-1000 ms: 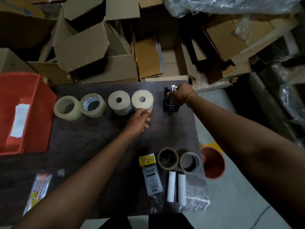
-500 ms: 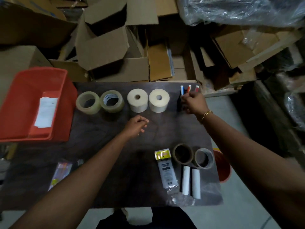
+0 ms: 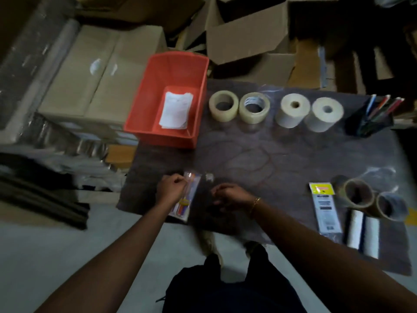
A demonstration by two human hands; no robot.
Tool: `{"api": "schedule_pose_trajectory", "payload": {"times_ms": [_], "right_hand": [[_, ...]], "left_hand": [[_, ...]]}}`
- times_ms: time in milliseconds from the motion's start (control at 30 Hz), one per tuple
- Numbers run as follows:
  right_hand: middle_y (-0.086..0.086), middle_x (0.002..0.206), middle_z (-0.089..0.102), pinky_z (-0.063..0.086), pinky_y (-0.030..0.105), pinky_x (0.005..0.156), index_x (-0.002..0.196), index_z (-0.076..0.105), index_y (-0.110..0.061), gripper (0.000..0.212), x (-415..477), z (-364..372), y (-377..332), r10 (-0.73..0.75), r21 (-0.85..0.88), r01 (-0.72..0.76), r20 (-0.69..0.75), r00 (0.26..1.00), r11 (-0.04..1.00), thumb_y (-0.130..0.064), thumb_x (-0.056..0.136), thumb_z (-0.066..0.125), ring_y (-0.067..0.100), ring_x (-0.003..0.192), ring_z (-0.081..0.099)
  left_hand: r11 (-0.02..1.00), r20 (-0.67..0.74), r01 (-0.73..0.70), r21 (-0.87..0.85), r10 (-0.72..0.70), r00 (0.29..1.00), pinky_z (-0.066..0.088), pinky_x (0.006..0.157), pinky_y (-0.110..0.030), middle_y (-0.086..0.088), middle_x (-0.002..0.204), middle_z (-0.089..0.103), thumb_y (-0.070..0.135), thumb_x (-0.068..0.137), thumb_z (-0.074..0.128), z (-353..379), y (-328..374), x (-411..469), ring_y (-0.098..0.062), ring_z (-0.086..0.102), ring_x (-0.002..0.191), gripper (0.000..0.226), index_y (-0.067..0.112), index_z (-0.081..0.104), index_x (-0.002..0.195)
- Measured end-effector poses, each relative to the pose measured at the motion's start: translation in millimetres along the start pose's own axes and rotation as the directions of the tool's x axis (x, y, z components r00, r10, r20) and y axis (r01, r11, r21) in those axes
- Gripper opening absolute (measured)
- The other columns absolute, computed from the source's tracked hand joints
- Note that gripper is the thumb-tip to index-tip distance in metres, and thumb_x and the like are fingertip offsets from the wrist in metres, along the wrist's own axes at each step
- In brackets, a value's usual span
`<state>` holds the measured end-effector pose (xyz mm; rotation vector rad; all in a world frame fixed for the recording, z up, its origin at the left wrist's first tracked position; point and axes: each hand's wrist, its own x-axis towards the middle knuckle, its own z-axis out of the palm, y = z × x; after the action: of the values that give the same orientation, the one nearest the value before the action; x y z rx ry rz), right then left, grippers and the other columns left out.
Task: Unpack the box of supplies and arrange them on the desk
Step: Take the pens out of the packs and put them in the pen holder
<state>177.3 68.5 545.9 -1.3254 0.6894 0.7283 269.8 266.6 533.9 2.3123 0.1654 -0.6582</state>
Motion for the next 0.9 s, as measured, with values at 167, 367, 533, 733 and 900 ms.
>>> {"api": "schedule_pose_trajectory", "payload": {"times_ms": [167, 367, 533, 733, 900], "right_hand": [[0.007, 0.075, 0.062, 0.041, 0.023, 0.053, 0.083, 0.061, -0.016, 0.016, 13.2, 81.2, 16.4, 0.042, 0.192, -0.036, -0.027, 0.999, 0.981, -0.001, 0.086, 0.063, 0.014, 0.061, 0.057], [0.005, 0.058, 0.059, 0.048, 0.020, 0.048, 0.070, 0.057, -0.010, 0.029, 12.2, 73.5, 18.7, -0.065, 0.125, 0.099, -0.249, 0.966, 0.987, 0.018, 0.077, 0.065, 0.011, 0.048, 0.055], [0.005, 0.062, 0.055, 0.037, 0.016, 0.036, 0.078, 0.056, -0.012, 0.030, -24.0, 26.7, 6.2, -0.150, 0.147, 0.230, -0.419, 0.895, 0.962, 0.018, 0.082, 0.056, 0.002, 0.039, 0.049], [0.004, 0.125, 0.054, 0.048, 0.033, 0.090, 0.120, 0.055, -0.019, 0.057, -90.5, -65.3, -11.6, -0.701, -0.660, 0.282, -0.541, 0.465, 0.697, -0.004, 0.066, 0.060, 0.020, 0.108, 0.055], [-0.008, 0.141, 0.052, 0.042, 0.039, 0.090, 0.128, 0.056, -0.031, 0.052, -143.3, -118.4, -25.4, -0.837, -0.947, -0.055, -0.305, 0.455, 0.315, -0.026, 0.077, 0.063, 0.023, 0.128, 0.045]], "left_hand": [[0.983, 0.249, 0.116, -0.140, -0.078, 0.965, 0.045, 0.074, -0.023, -0.012, 0.086, 0.071, 0.002, 0.085, 0.065, -8.7, -28.6, -21.7, -0.016, 0.061, 0.080, 0.011, 0.003, 0.075, 0.090], [0.933, 0.416, 0.217, -0.286, -0.084, 0.906, 0.047, 0.052, -0.011, 0.010, 0.056, 0.067, -0.013, 0.081, 0.057, 5.5, -9.1, -26.6, -0.006, 0.062, 0.060, 0.025, 0.009, 0.068, 0.080], [0.911, 0.464, 0.133, -0.389, 0.070, 0.883, 0.054, 0.068, -0.020, -0.003, 0.077, 0.069, -0.017, 0.077, 0.058, 26.4, 44.2, -31.7, -0.015, 0.063, 0.073, 0.031, 0.012, 0.069, 0.076], [0.865, 0.624, 0.140, -0.482, 0.227, 0.747, 0.053, 0.056, -0.023, -0.005, 0.059, 0.067, -0.016, 0.078, 0.046, 47.6, 141.5, -42.3, -0.022, 0.060, 0.058, 0.029, 0.006, 0.064, 0.074], [0.908, 0.827, 0.108, -0.405, 0.314, 0.466, 0.050, 0.049, -0.019, -0.005, 0.062, 0.064, -0.012, 0.084, 0.043, 50.1, 210.9, -70.0, -0.011, 0.061, 0.051, 0.025, 0.006, 0.060, 0.083]]}}
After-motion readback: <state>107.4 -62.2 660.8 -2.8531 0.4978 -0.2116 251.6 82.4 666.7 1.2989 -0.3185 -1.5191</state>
